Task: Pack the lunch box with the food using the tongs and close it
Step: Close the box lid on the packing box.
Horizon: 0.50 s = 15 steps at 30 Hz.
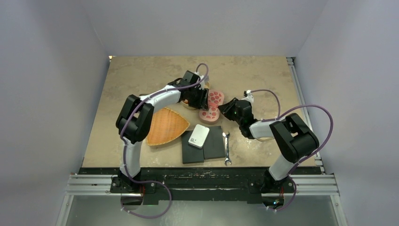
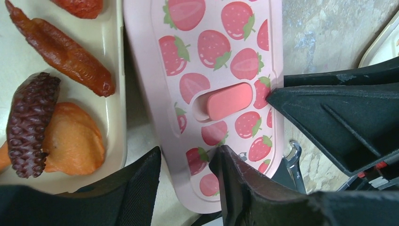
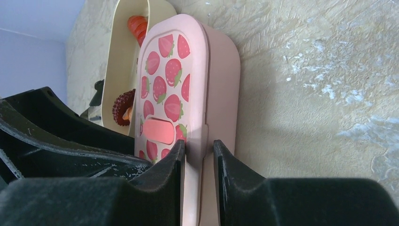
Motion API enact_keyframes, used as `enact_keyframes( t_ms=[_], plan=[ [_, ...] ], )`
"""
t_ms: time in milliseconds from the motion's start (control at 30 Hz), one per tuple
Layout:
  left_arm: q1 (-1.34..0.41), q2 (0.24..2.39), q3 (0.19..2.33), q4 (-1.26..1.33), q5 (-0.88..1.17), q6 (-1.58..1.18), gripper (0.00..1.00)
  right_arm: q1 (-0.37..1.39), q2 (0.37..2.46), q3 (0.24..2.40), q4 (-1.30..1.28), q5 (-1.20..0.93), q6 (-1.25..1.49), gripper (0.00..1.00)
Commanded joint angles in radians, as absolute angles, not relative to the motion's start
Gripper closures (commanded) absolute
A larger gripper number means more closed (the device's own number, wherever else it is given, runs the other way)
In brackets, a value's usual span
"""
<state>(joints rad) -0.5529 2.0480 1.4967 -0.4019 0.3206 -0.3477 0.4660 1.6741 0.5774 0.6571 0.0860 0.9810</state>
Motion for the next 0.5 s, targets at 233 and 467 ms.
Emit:
enact_keyframes(
  t_ms=[233,467],
  plan=[
    [-0.643,2.154,1.468,-0.550,0.153,-0.252,0.52,0.533,1.606,0.499,0.299,0.063,0.961,0.92],
    [-0.643,2.053,1.453,-0.486,0.120,-0.252,0.46,0.534,1.478,0.609,0.180,0.095,0.920,0.89]
  ],
)
